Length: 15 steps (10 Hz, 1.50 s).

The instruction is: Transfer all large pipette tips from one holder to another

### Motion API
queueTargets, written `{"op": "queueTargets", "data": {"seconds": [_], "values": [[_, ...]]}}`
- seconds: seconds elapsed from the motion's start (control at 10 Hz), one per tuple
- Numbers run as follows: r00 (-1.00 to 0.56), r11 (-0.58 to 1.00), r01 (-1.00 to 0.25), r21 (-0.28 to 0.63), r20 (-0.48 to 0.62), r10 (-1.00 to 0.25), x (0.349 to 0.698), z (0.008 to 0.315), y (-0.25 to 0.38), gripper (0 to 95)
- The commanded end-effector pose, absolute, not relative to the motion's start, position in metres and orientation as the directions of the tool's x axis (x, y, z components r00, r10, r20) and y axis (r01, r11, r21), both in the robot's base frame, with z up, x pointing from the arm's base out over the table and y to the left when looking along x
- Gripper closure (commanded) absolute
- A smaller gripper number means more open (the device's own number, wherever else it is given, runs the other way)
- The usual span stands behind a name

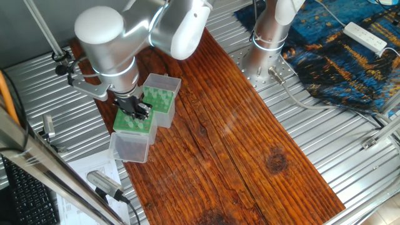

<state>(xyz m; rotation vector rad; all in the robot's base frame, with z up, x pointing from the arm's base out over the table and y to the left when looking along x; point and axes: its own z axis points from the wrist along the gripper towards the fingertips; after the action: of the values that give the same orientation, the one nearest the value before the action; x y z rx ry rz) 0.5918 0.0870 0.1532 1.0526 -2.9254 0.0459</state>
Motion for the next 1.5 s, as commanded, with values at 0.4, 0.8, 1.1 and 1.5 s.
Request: {"op": "queueTargets", "data": {"seconds": [0.4, 0.8, 1.1, 1.5], "values": [[-0.768, 0.768, -0.640, -0.019, 0.035, -0.639, 0.592, 0.152, 0.088, 95.0], [-0.759, 0.759, -0.651, -0.027, 0.040, -0.650, 0.592, 0.153, 0.089, 95.0], [-0.750, 0.750, -0.661, -0.025, 0.041, -0.660, 0.590, 0.163, 0.089, 95.0], [-0.736, 0.736, -0.677, -0.017, 0.039, -0.676, 0.586, 0.185, 0.082, 95.0]]}}
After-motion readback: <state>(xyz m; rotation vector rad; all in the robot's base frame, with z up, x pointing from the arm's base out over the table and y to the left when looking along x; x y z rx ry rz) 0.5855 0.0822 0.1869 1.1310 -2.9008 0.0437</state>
